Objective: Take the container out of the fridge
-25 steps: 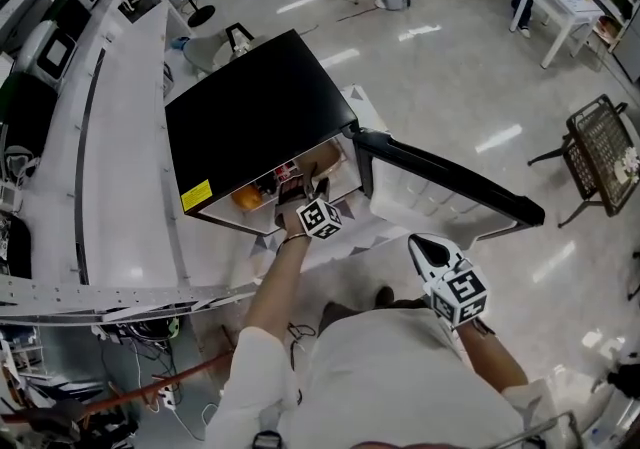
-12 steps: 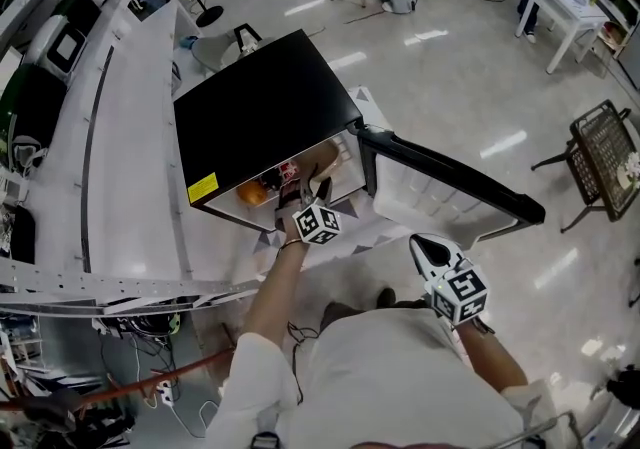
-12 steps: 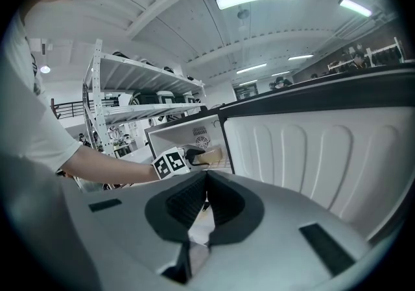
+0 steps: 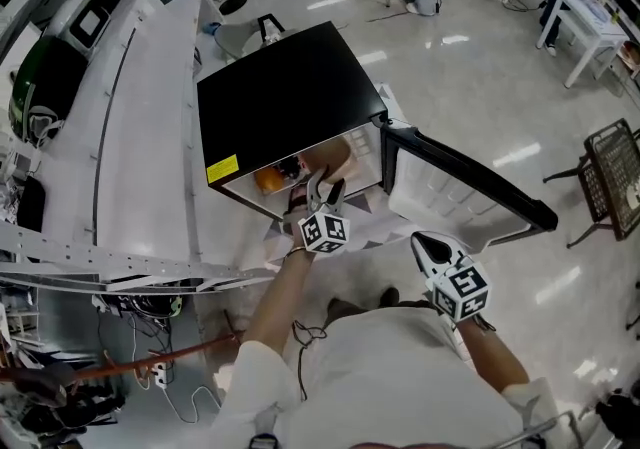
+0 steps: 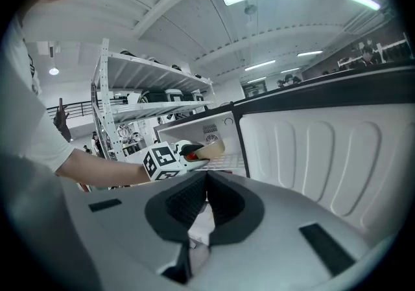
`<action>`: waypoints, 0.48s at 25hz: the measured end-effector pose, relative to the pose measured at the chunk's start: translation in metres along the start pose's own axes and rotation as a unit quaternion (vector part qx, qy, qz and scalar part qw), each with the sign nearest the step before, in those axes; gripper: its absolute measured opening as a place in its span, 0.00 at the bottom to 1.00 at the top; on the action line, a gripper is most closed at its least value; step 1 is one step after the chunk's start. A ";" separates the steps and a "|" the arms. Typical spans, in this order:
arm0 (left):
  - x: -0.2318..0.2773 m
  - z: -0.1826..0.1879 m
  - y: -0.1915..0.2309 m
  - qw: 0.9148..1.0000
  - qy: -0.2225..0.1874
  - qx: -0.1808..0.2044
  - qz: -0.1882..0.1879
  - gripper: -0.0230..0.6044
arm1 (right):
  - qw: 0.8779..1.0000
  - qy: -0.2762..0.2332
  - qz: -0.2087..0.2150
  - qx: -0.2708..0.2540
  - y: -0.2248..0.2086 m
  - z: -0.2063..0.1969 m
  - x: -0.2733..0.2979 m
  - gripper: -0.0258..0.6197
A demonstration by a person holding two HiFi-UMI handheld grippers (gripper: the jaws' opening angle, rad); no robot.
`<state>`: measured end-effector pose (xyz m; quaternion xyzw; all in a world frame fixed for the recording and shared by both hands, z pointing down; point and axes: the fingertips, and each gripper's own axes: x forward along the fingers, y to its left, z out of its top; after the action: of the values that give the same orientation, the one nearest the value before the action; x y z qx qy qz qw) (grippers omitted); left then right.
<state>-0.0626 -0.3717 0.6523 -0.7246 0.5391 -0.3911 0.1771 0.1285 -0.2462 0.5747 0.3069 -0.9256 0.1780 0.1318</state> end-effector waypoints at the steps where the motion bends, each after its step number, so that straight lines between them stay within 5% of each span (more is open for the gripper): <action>1: -0.006 0.001 0.002 1.000 -0.002 -0.002 0.004 0.39 | 1.000 0.001 0.003 -0.001 0.002 0.001 0.002 0.05; 12: -0.072 0.009 0.018 0.996 -0.030 -0.076 0.030 0.39 | 0.999 0.009 0.039 -0.032 0.025 0.005 0.019 0.05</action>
<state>-0.0757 -0.3135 0.6075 -0.7309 0.5830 -0.3216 0.1499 0.0981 -0.2395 0.5712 0.2644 -0.9410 0.1559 0.1425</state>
